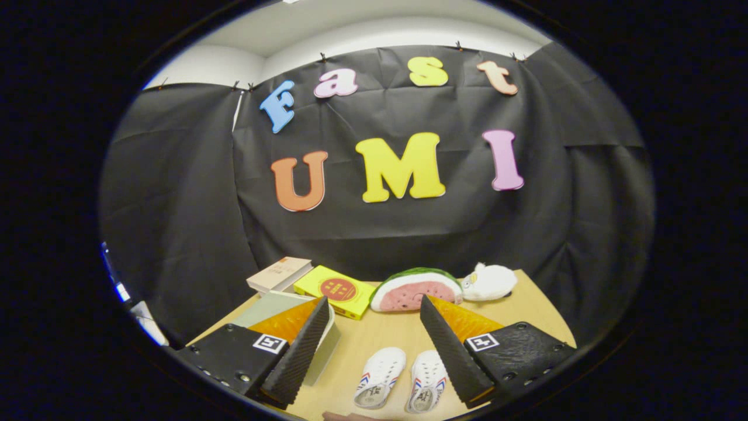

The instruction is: Open the storage box then place both shoes into the box .Put the left shoe in first, then the right shoe, with the right side of both shoes facing outward in a uniform manner.

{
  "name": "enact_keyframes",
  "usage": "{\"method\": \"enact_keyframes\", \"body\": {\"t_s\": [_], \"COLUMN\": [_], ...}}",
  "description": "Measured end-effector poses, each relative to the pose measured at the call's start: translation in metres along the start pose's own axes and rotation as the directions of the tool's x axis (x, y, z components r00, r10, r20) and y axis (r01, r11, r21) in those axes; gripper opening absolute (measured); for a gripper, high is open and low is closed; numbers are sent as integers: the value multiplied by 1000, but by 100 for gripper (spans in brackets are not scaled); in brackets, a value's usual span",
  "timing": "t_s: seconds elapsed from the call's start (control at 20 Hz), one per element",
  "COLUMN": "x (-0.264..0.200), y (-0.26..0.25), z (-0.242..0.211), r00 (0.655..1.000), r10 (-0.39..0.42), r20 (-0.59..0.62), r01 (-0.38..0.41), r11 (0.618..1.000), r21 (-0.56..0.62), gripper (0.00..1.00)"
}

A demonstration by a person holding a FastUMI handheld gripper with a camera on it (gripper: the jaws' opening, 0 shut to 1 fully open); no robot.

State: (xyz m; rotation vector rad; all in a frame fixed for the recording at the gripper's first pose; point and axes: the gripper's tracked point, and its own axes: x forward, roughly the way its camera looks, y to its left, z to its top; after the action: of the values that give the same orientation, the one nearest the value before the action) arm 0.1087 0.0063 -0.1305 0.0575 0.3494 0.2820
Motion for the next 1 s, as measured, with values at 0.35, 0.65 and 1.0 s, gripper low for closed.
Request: {"method": "enact_keyframes", "body": {"t_s": [0.35, 0.65, 1.0], "x": [92, 141, 173], "y": [15, 65, 93], "z": [-56, -111, -152], "r00": [916, 698, 451], "r10": [310, 614, 813], "r20": [-256, -370, -368], "r01": [-271, -449, -456], "r11": [946, 777, 564], "r21": [178, 441, 688], "gripper": [94, 94, 94]}}
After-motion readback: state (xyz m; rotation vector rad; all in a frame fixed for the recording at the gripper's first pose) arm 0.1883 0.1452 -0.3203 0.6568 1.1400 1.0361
